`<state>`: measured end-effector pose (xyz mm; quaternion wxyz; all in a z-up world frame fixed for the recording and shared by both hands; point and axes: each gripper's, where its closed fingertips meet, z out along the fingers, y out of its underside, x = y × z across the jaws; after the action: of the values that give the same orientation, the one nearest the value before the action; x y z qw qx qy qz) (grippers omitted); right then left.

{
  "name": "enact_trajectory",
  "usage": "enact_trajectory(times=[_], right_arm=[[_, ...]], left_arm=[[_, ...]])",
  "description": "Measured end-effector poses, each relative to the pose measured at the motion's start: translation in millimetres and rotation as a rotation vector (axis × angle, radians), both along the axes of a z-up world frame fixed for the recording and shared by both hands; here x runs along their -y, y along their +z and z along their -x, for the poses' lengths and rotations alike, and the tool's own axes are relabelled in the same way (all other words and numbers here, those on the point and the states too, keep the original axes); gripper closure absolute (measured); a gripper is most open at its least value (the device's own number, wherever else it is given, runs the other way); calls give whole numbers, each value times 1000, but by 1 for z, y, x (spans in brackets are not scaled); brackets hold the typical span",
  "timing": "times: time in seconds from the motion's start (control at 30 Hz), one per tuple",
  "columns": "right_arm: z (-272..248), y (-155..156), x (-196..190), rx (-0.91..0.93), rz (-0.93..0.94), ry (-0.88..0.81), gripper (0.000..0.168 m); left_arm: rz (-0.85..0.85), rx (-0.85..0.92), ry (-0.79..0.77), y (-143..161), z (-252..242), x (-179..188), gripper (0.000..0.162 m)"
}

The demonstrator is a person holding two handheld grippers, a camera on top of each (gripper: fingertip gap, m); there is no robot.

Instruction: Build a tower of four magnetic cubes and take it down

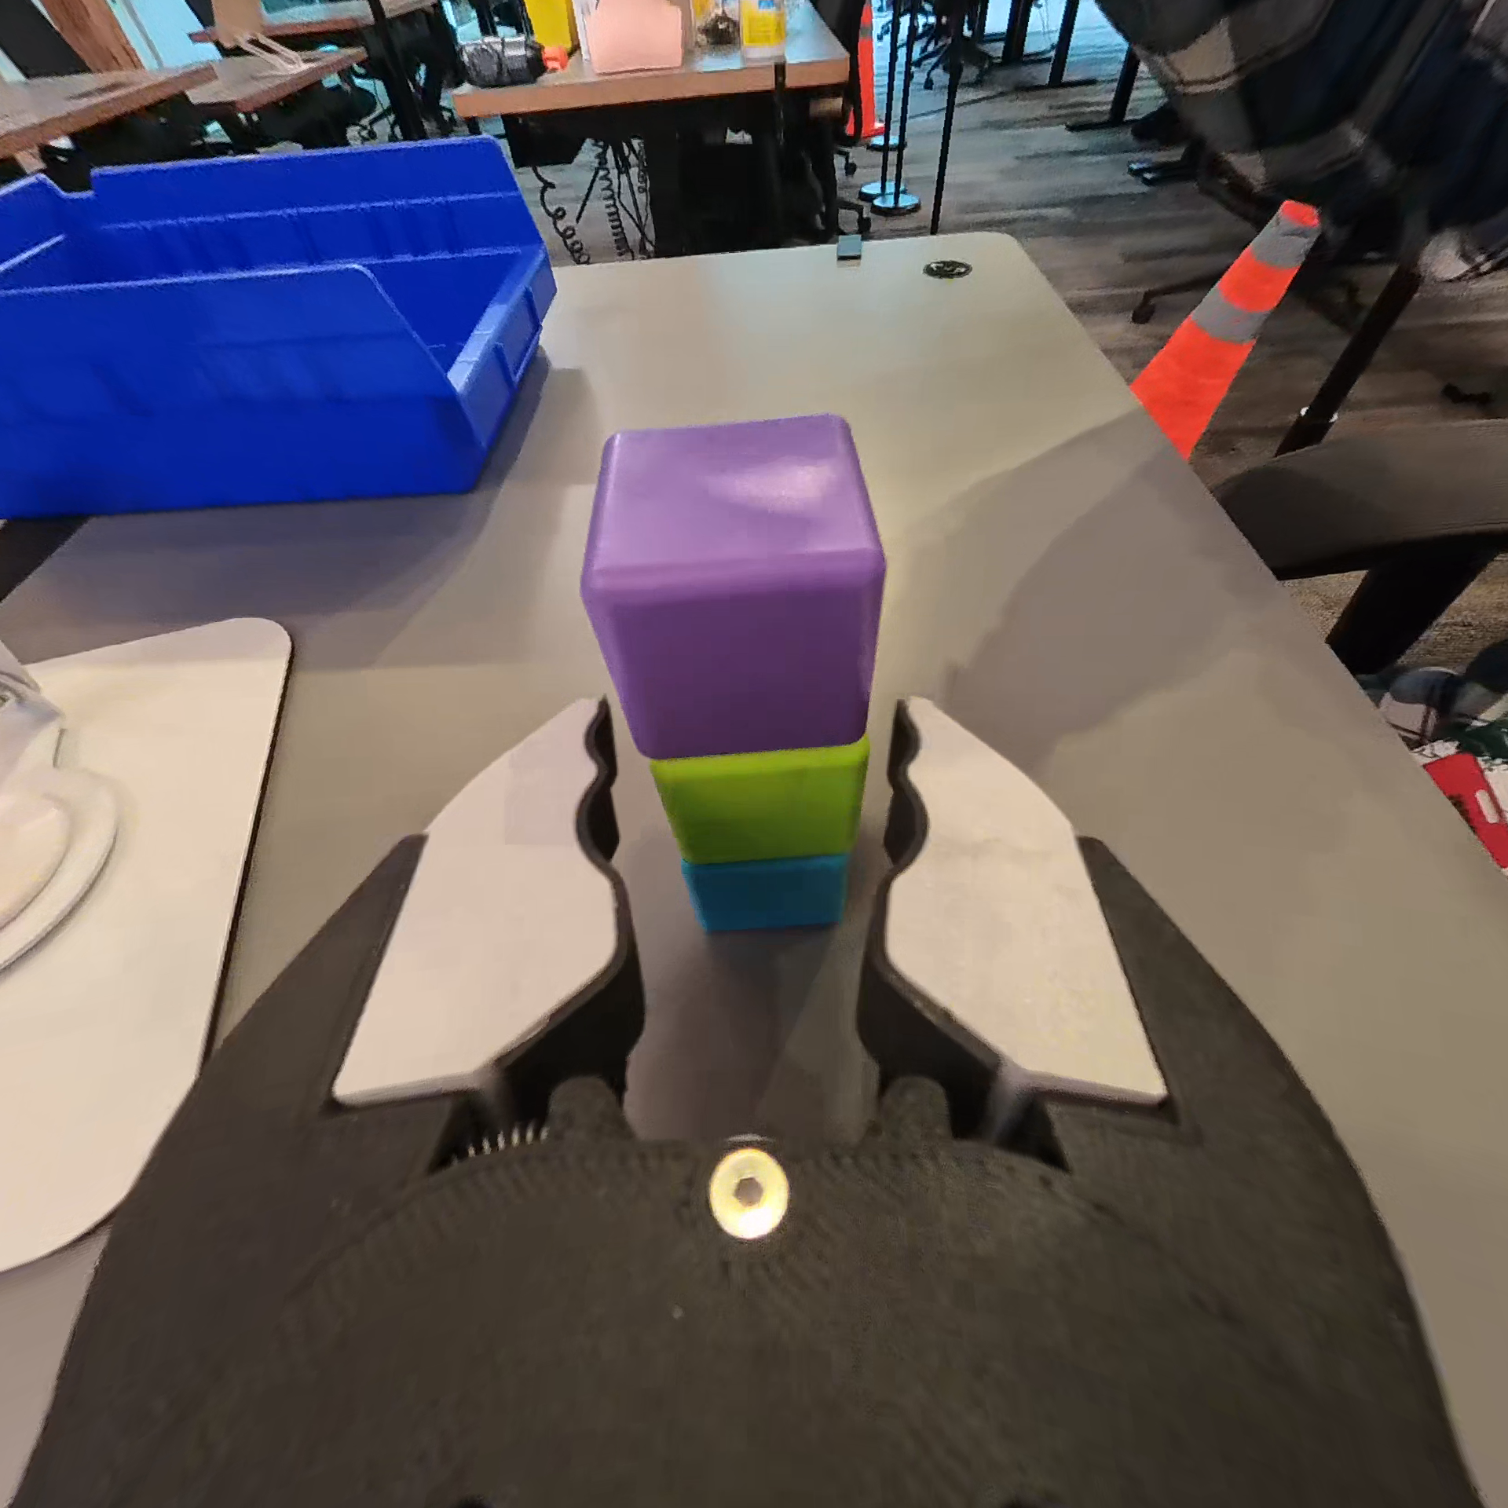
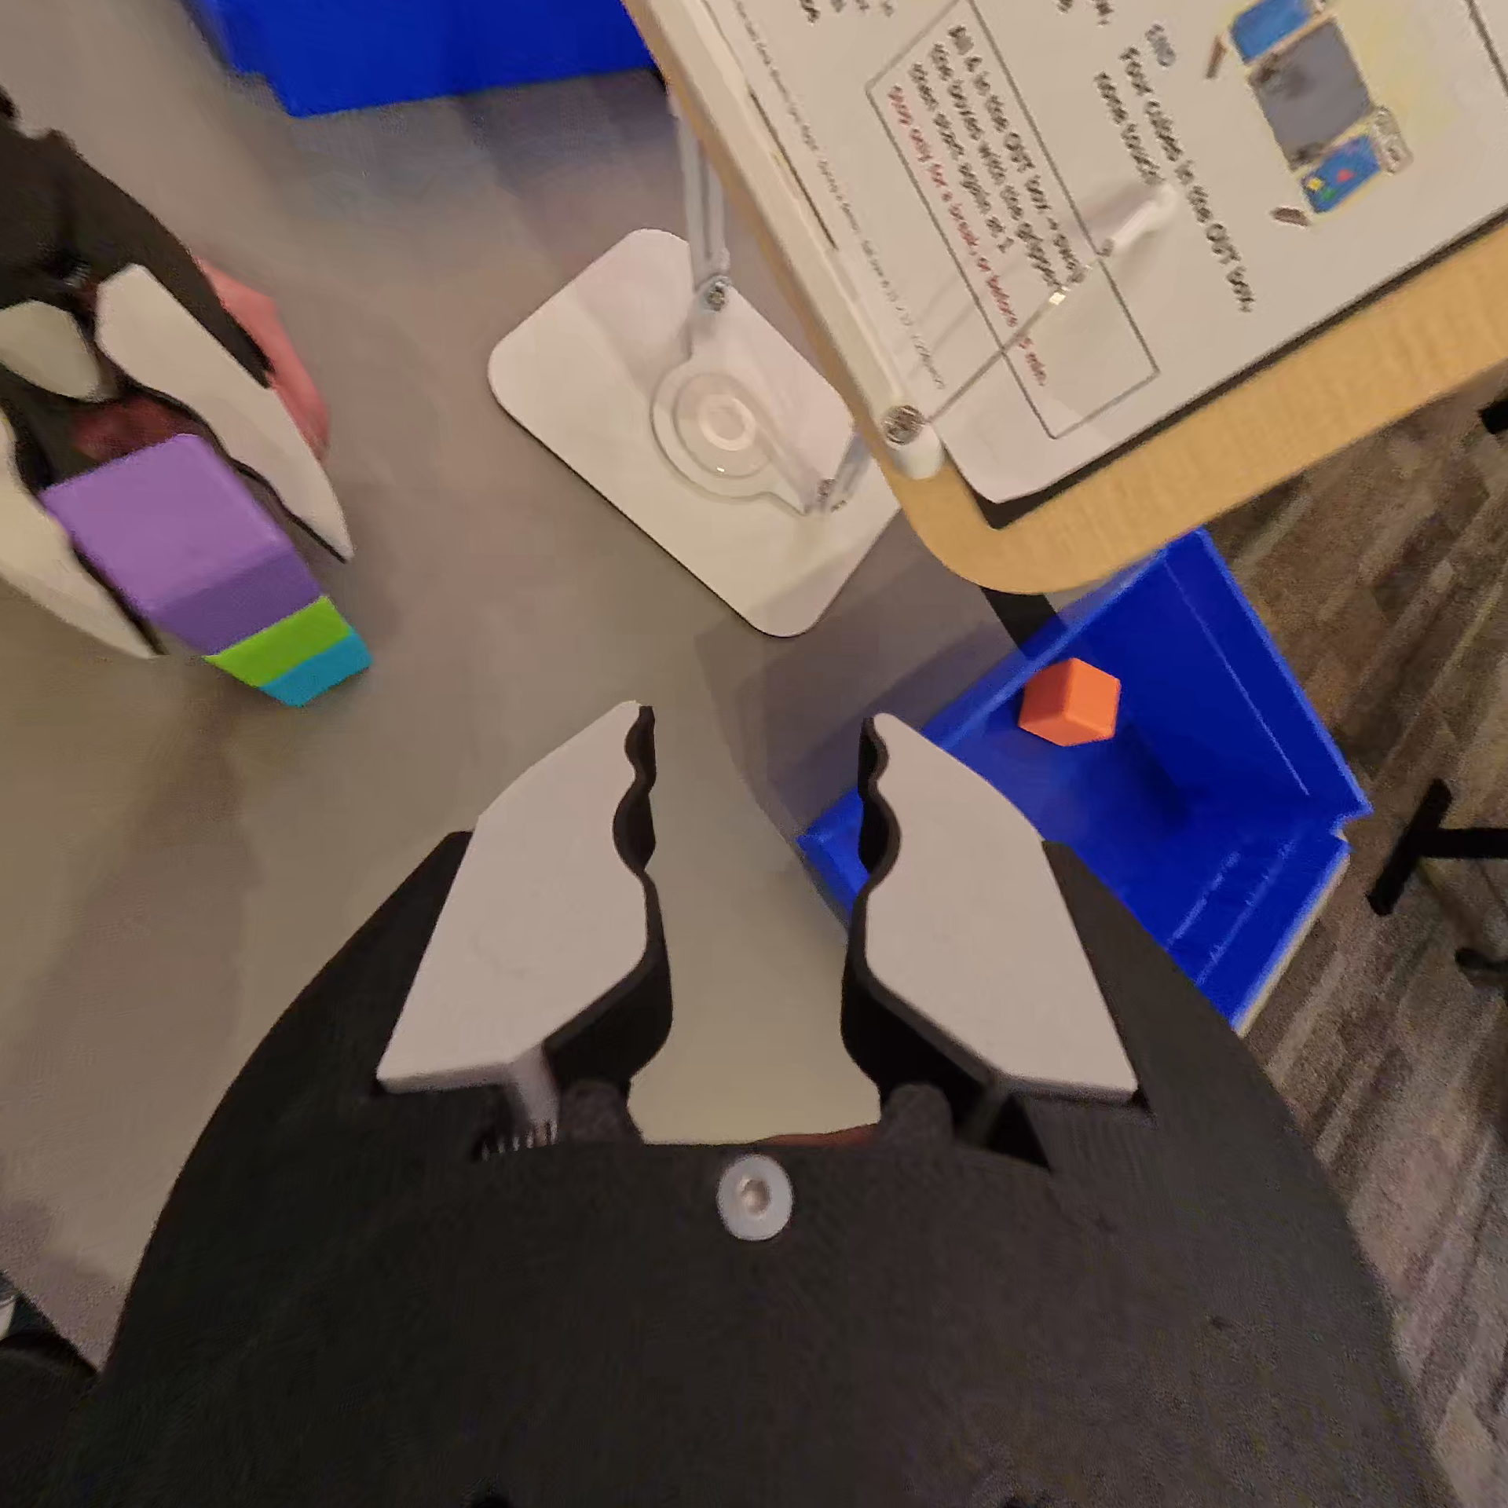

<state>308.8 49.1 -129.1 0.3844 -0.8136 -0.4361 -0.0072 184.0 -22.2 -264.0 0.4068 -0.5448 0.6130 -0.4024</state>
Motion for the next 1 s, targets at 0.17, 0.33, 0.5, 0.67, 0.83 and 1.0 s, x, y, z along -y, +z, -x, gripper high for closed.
enact_trajectory(times=[0.17,0.33,0.5,0.67,0.83,1.0], right_arm=[[46,-9,22,-25,63,157,117],[102,-32,51,20,175,353,113],[131,-66,60,168,258,449,106],[137,-96,64,273,367,494,103],[142,-109,65,311,404,516,111],[143,-110,67,307,411,525,118]], left_arm=[[-8,-16,-7,-2,-1,0,113],[-8,-18,-6,-3,-1,0,113],[-8,-18,-9,-2,-1,0,113],[-5,-19,-10,-3,-2,0,113],[-8,-18,-14,-2,-2,0,113],[-4,-19,-12,-3,-2,0,113]])
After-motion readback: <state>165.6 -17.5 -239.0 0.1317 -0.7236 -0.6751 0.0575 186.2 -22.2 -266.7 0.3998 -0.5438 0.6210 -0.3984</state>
